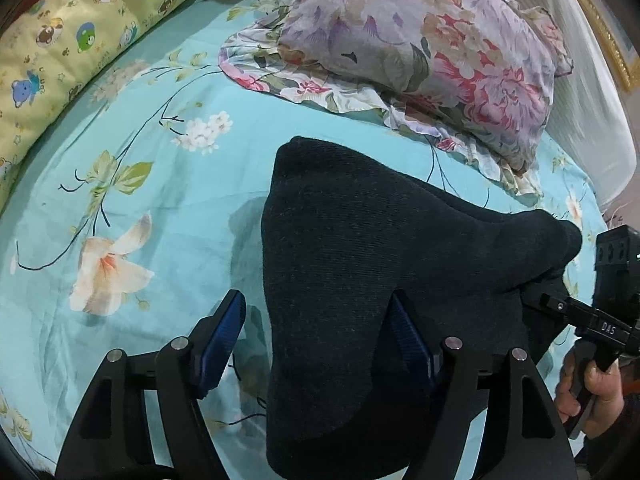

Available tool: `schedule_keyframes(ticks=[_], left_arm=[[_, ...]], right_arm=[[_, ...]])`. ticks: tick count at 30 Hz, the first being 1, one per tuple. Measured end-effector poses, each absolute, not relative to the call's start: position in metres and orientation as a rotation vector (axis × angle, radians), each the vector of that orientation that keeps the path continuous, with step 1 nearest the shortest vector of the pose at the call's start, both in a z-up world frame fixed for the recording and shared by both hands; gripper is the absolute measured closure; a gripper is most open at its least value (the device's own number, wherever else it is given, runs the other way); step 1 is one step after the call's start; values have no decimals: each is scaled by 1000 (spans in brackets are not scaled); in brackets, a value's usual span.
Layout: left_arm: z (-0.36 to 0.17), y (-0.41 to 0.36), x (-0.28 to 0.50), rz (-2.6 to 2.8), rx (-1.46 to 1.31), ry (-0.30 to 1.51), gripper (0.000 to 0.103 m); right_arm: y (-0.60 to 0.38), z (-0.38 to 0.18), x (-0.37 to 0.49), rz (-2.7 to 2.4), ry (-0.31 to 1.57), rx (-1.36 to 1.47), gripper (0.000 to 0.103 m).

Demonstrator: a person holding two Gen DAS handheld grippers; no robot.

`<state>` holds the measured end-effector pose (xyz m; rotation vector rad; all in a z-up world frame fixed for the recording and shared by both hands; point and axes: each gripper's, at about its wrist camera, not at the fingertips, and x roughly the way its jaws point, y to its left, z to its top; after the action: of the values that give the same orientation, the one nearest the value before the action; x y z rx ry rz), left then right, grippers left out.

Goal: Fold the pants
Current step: 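Lay the bundle flat and open both grippers, pulling them back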

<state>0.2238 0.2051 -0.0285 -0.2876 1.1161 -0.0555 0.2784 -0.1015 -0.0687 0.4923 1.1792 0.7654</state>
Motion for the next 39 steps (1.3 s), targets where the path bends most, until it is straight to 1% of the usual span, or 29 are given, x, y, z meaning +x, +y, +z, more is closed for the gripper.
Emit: schedule_keyframes(ticks=[5,13,22,29,35,39], left_arm=[[-15,206,215,-29,-254,1105,29],[8,215,185,16,-252,1082,30],[27,208,142,26,-242,1041,29],[36,187,111,18,-181,1005,28],[46,170,91,13,-129,950,25],[49,159,82,14,-103,930,23]], right_arm=[[-102,-54,274,761,1158,467,30],[-138,-40,266,658,1130,478,29],[-142,-5,232,684,1062,417,29],[-116,24,191,764,958,244,15],[-105,32,168,789,904,145,12],[-104,30,156,787,891,103,11]])
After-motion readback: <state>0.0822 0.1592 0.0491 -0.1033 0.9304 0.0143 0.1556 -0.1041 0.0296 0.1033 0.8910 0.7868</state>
